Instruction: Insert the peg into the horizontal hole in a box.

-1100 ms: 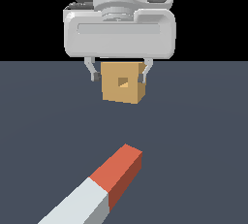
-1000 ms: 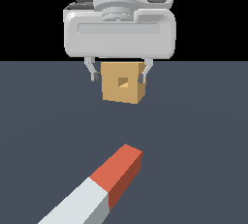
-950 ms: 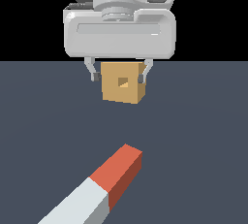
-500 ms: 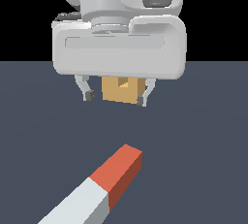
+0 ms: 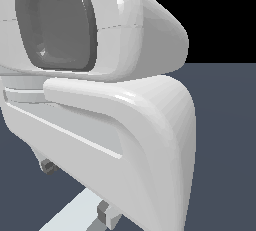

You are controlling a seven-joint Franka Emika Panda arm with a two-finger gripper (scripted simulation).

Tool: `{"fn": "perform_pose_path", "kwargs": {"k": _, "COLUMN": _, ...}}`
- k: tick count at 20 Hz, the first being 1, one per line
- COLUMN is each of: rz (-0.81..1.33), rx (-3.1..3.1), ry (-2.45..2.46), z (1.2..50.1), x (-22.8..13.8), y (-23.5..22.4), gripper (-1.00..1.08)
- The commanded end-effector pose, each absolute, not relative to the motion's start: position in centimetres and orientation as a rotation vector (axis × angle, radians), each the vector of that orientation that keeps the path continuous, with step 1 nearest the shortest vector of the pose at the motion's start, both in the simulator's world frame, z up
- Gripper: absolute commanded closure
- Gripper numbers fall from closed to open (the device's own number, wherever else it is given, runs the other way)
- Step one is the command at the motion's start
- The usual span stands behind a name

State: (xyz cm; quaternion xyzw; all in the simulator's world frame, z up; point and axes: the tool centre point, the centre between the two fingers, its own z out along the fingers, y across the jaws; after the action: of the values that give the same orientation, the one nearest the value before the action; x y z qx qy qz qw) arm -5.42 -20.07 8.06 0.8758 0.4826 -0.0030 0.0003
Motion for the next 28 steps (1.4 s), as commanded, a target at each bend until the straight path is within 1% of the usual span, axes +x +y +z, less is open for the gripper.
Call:
{"fn": "perform_pose_path", "kwargs": {"k": 1, "rz": -0.004, "rx": 2.781, "ry": 1.457, "z": 7.3, "x": -6.1, "y": -21.2, "gripper": -0.92}}
{"fn": "perform_pose_path", "kwargs": {"k": 9, "rz": -0.004, "rx": 2.794, "ry": 1.436, "z": 6.7, "x": -6.4, "y": -21.7, "gripper": -0.92}}
{"fn": "perform_pose_path", "kwargs": {"k": 19, "rz": -0.001, "rx": 2.798, "ry": 1.429, "z": 2.6, "x": -6.6, "y": -21.7, "gripper": -0.92}}
{"fn": "perform_pose_path", "kwargs": {"k": 24, "rz": 0.0, "rx": 2.798, "ry": 1.428, "z": 1.9, "x": -6.5, "y": -21.7, "gripper": -0.92}}
{"fn": "perform_pose_path", "kwargs": {"k": 25, "rz": 0.0, "rx": 2.798, "ry": 1.428, "z": 1.9, "x": -6.5, "y": -21.7, "gripper": 1.08}}
{"fn": "perform_pose_path", "kwargs": {"k": 28, "rz": 0.0, "rx": 2.798, "ry": 1.428, "z": 1.9, "x": -6.5, "y": -21.7, "gripper": 1.08}}
